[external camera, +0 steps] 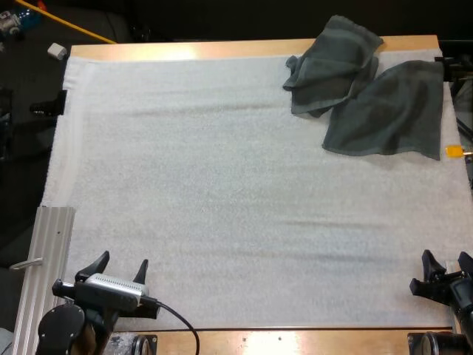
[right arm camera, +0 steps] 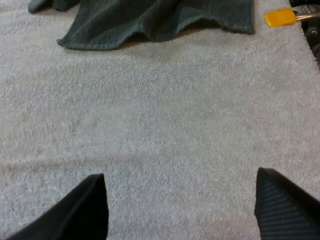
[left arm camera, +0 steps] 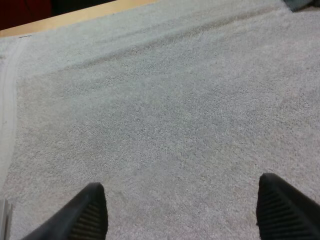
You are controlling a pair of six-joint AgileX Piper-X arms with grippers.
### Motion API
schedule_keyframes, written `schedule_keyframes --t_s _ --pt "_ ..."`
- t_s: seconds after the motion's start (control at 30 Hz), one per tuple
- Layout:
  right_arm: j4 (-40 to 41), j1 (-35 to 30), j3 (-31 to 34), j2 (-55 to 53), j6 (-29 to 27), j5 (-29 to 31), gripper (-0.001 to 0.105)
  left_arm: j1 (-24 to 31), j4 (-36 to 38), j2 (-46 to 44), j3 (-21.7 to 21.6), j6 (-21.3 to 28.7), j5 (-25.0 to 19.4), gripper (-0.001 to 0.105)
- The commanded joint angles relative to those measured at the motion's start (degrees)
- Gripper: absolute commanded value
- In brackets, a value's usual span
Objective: Pick towel from pile, fold and stack
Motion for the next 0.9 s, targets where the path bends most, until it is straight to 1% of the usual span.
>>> schedule_keyframes --t_s 0.0,0.2,0.37,0.47,0.63,0.83,0.87 --pt "-0.2 -0.1 -0.2 -2.0 0.0 0.3 0.060 -0.1 -0.6 -7.9 -0.1 -0.2 -0.1 0.061" --pt "-0.2 -0.1 -0.3 -2.4 0.3 0.1 0.060 -0.2 -0.8 -7.4 -0.4 -1.1 0.5 0.061" --pt "-0.3 -0.1 -1.8 -1.9 1.2 0.2 0.060 -0.1 -1.7 -5.3 -1.9 -2.9 4.0 0.061" --pt "0.1 -0.1 -3.3 -0.8 1.7 -0.5 0.060 -0.1 -2.0 -3.5 -3.3 -3.1 6.2 0.061" --pt "1.0 0.0 -6.8 2.5 2.1 -4.5 0.060 -1.7 -2.4 1.7 -6.3 -2.8 9.0 0.061" --pt "1.7 -0.1 -12.5 8.7 2.5 -13.9 0.060 -6.5 -3.1 9.0 -11.2 -2.3 11.9 0.061" --pt "1.6 0.0 -11.5 7.6 2.1 -10.8 0.060 -5.2 -2.8 7.1 -10.2 -2.7 11.3 0.061"
